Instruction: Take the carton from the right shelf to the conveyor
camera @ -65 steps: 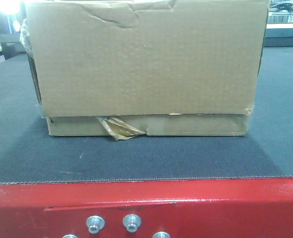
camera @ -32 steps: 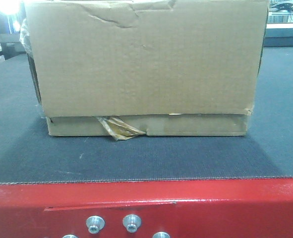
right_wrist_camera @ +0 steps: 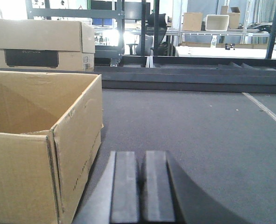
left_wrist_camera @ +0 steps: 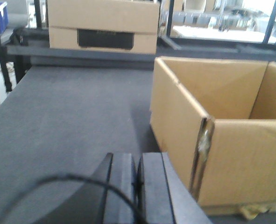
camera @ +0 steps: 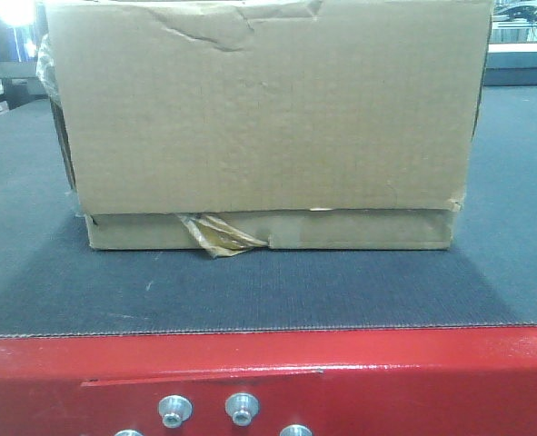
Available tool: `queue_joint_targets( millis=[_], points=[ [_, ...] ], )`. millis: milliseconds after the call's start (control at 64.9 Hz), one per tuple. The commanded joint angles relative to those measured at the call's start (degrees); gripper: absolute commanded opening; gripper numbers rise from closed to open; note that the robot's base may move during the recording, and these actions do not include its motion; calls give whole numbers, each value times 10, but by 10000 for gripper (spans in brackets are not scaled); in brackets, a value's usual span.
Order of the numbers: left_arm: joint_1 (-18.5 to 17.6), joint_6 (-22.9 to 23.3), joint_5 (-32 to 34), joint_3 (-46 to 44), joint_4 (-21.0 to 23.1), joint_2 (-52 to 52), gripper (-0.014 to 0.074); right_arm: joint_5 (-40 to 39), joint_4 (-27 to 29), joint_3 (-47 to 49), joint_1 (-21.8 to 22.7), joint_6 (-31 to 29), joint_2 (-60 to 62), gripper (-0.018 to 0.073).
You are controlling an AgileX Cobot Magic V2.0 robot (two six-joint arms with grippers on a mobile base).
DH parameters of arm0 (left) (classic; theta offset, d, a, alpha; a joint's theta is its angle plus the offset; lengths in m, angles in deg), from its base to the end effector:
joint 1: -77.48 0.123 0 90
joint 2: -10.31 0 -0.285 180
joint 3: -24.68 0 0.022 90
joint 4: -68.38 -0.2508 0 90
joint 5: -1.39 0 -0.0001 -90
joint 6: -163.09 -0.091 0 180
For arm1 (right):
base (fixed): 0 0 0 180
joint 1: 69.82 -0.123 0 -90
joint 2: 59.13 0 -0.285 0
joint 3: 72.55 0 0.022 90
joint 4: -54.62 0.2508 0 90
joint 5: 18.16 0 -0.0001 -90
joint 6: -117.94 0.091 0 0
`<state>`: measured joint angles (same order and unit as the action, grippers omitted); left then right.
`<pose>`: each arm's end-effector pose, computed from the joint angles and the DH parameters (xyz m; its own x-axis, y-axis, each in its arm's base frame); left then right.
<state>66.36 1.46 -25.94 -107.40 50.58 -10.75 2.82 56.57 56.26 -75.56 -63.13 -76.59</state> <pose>0.0515 0.0029 0.3277 -0.0908 -0.0253 -0.9955 0.0500 0.9983 -0.0299 0.0444 0.0056 0.3208 0.0051 0.0137 -0.9999 -0.1122 0.9936 0.0130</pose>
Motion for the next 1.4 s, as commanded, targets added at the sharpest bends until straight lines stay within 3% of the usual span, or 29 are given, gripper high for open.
queue_joint_targets(
  millis=[0, 92, 169, 277, 385, 662, 770, 1386],
  points=[
    [16, -84, -1, 1, 37, 3, -8, -17, -5, -2, 3, -6, 3, -68],
    [52, -154, -2, 5, 95, 3, -8, -17, -5, -2, 3, -6, 3, -68],
    [92, -175, 22, 25, 130, 13, -8, -17, -5, -2, 3, -6, 3, -68],
    [145, -206, 108, 87, 178, 45, -8, -17, -5, -2, 3, -6, 3, -68],
    [173, -211, 188, 159, 189, 84, -8, -17, -5, -2, 3, -6, 3, -68],
    [178, -211, 302, 293, 188, 133, -8, -18, -5, -2, 3, -6, 3, -68],
    [178, -211, 270, 293, 188, 133, -8, -19, -5, -2, 3, -6, 3, -68],
    [178, -211, 270, 293, 188, 133, -8, -20, -5, -2, 3, -6, 3, -68]
  ],
)
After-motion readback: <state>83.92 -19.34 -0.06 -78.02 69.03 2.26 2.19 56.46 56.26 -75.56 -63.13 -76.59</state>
